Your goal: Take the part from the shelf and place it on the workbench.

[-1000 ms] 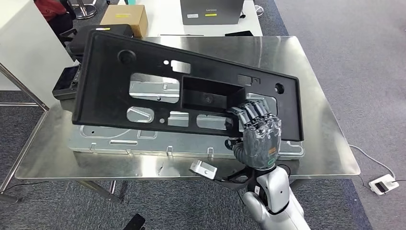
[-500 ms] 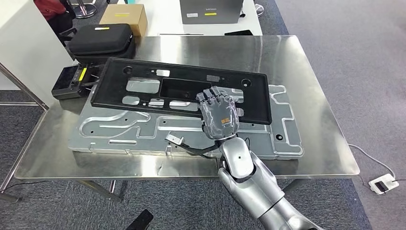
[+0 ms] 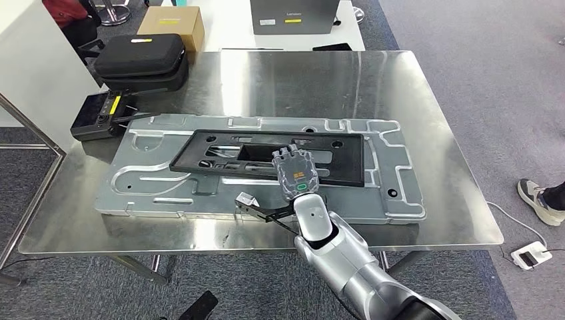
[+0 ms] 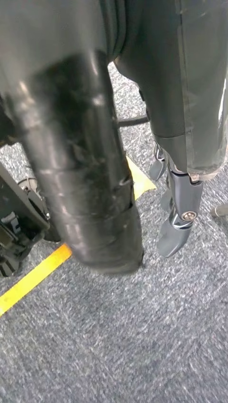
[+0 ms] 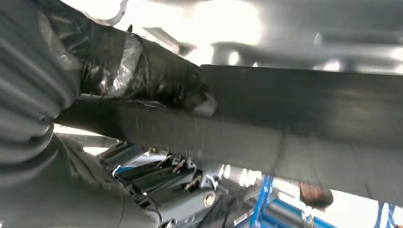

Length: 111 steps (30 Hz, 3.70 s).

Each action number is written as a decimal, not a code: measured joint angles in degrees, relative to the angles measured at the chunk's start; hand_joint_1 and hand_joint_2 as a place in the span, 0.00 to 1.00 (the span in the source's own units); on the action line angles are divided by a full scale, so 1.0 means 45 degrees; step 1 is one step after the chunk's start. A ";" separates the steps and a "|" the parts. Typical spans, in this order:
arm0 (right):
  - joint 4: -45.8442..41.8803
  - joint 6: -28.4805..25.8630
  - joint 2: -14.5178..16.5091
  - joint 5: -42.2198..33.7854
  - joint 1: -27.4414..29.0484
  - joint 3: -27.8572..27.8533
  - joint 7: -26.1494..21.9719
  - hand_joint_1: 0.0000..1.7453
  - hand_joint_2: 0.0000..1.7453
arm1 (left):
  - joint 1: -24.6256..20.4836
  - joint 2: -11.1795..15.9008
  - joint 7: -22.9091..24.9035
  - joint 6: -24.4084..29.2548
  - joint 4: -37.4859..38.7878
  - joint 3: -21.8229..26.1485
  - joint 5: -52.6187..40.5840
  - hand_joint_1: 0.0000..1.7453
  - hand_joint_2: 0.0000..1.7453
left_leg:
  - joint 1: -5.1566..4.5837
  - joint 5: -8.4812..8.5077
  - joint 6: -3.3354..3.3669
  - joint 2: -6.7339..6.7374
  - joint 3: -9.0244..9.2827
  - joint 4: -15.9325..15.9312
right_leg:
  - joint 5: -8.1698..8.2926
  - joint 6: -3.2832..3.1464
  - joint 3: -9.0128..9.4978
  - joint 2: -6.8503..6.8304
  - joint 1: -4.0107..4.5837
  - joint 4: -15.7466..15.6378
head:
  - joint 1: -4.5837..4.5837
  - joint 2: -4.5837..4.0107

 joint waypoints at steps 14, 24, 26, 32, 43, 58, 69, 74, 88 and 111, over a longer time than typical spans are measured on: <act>0.1179 0.0169 0.0018 -0.0186 -0.0109 0.0000 0.0147 0.00 0.25 | -0.0020 -0.0049 0.0072 0.0014 0.0000 -0.0256 0.0091 0.00 0.00 | -0.0162 -0.0036 0.0260 -0.0004 0.0176 -0.0110 | 0.0092 -0.0238 -0.0103 -0.0045 0.0206 -0.0018 | -0.0004 0.0000; 0.1425 -0.1479 -0.0163 0.0022 0.0199 0.0000 0.0316 0.00 0.00 | 0.0104 -0.0036 0.0073 0.0194 0.0000 -0.0270 0.0349 0.00 0.00 | 0.0001 -0.1147 -0.0220 0.0043 -0.1123 0.2764 | 0.0253 -0.0421 0.0123 -0.0033 0.0032 -0.0302 | -0.0016 -0.0001; 0.1405 -0.1508 -0.0221 0.0040 0.0222 -0.0004 0.0316 0.00 0.00 | 0.0101 -0.0032 0.0073 0.0209 0.0000 -0.0271 0.0361 0.00 0.00 | 0.0025 -0.0387 -0.0236 0.0047 -0.0374 0.1228 | 0.0145 -0.0310 0.0105 -0.0009 0.0023 -0.0157 | -0.0015 -0.0001; 0.1131 -0.1777 -0.0406 0.0072 0.0349 -0.0062 0.0316 0.00 0.00 | 0.0147 -0.0033 0.0072 0.0278 0.0000 -0.0289 0.0519 0.00 0.00 | -0.0026 -0.0090 0.0190 0.0023 0.0174 -0.0042 | -0.0051 0.0061 -0.0044 0.0014 0.0045 0.0098 | 0.0002 0.0000; -0.2392 -0.1375 -0.2047 0.0504 0.2019 -0.0345 0.0016 0.00 0.00 | 0.0458 0.0013 -0.0204 0.0688 0.0000 -0.0260 0.1414 0.00 0.00 | -0.0177 -0.0100 0.0402 0.0000 0.0266 -0.0109 | 0.0116 -0.0269 -0.0207 -0.0034 0.0226 0.0222 | 0.0002 -0.0001; -1.4184 -0.3911 -0.4609 -0.6985 0.9908 -0.3605 -0.5373 0.00 0.00 | 0.1250 0.0137 -0.0196 0.2827 0.0000 0.0469 0.2646 0.00 0.00 | 0.0024 -0.0568 -0.0149 0.0066 0.0494 0.0445 | 0.0026 -0.0278 0.0272 -0.0130 0.0073 -0.0167 | -0.0030 -0.0002; -1.6553 -0.3949 -0.2965 -1.1391 1.1473 -0.4760 -0.8760 0.00 0.00 | 0.1331 0.0109 -0.0116 0.3096 0.0000 0.0730 0.2625 0.00 0.00 | 0.0018 -0.0108 0.0421 0.0142 0.0463 -0.0282 | -0.1951 0.0359 -0.1023 -0.0057 -0.0075 0.3301 | -0.0012 0.0000; -1.6771 -0.3947 -0.2777 -1.1409 1.1569 -0.4866 -0.8819 0.00 0.00 | 0.1330 0.0108 -0.0114 0.3098 0.0000 0.0736 0.2626 0.00 0.00 | -0.0029 0.0058 0.0182 0.0128 0.0365 -0.0242 | -0.0676 0.0214 0.0966 -0.0041 -0.0081 -0.0081 | -0.0016 0.0000; -1.7047 -0.3944 -0.2154 -1.2889 1.1922 -0.5249 -0.9813 0.00 0.00 | 0.1341 0.0115 -0.0075 0.3185 0.0000 0.0748 0.2584 0.00 0.00 | -0.0096 -0.1226 0.0015 0.0113 0.1034 0.0700 | -0.0006 -0.0412 0.0188 -0.0140 0.0163 -0.0016 | -0.0030 0.0000; -1.7544 -0.3944 -0.1423 -1.3408 1.2909 -0.6894 -1.0683 0.00 0.00 | 0.1404 0.0113 -0.0043 0.3240 0.0000 0.1066 0.2838 0.00 0.00 | -0.0095 -0.0553 -0.0118 0.0177 0.0052 0.0428 | -0.0481 -0.0382 0.0909 -0.0076 -0.0008 -0.0305 | 0.0016 0.0000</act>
